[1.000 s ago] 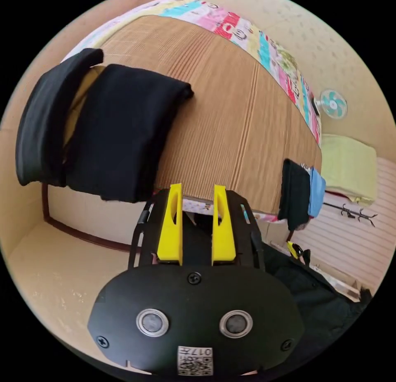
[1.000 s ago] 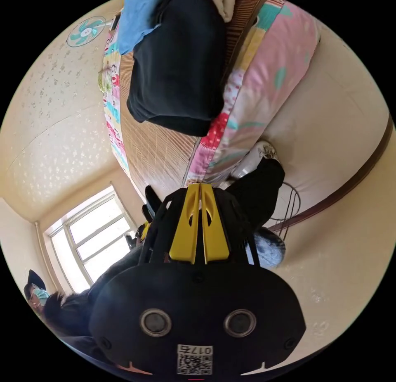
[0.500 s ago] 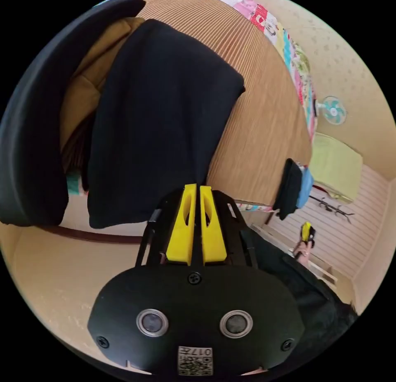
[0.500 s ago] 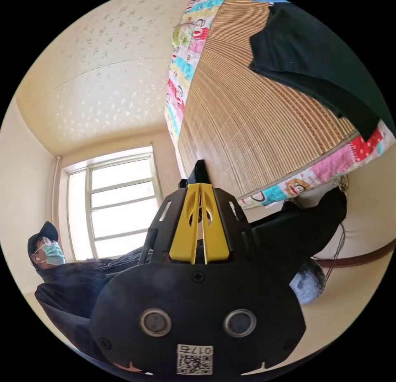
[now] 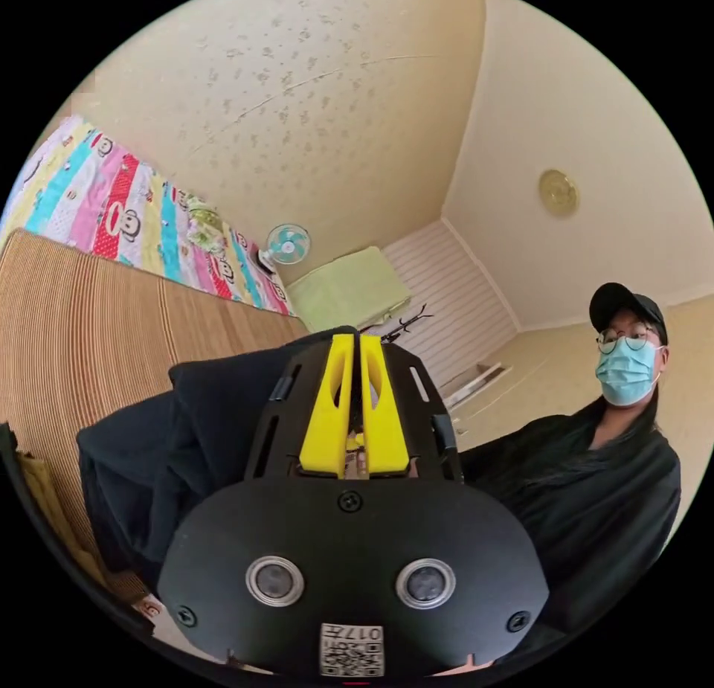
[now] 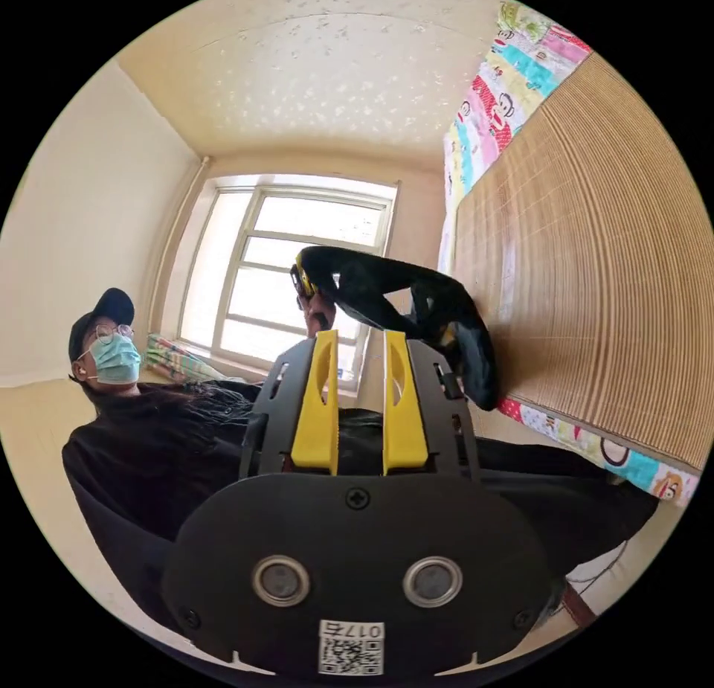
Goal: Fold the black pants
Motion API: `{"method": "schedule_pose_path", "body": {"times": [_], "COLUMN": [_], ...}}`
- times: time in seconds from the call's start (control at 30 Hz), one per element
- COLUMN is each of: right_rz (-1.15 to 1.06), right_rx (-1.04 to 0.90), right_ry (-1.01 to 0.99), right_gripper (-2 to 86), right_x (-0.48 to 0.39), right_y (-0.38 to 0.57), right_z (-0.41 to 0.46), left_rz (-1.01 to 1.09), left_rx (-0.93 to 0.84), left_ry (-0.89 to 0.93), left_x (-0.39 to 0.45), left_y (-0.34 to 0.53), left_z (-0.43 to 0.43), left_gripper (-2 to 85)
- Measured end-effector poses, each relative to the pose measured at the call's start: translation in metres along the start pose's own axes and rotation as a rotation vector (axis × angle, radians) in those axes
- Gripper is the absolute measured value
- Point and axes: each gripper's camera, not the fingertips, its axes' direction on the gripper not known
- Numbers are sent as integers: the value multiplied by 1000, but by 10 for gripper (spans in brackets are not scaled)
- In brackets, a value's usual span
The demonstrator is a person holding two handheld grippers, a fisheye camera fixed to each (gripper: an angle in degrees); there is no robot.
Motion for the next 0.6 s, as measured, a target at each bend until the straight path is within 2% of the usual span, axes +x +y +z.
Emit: {"method": "schedule_pose_path", "body": {"times": [0.17,0.33,0.43,0.5,0.6], "right_rz": [123,292,317,287,259], "right_rx": [31,23,113,194,126], "right_ry": [-48,-193,-419,-647,-711], "right_gripper": [132,187,229,241,212], "right_x": [55,103,124,136,139], "right_y": [-11,-18,-34,-64,-122], "right_z": [-10,-28,-42,-48,-36], "left_rz": [236,504,672,731,715], "left_rx": [18,-38,-180,-298,-429], "left_ry": [260,532,702,807,993], "left_x": [96,192,251,286,307], "left_y": [-6,1,13,30,57], "left_z": [23,48,86,129,191], "left_gripper": [-9,-9,-8,-8,-6]}}
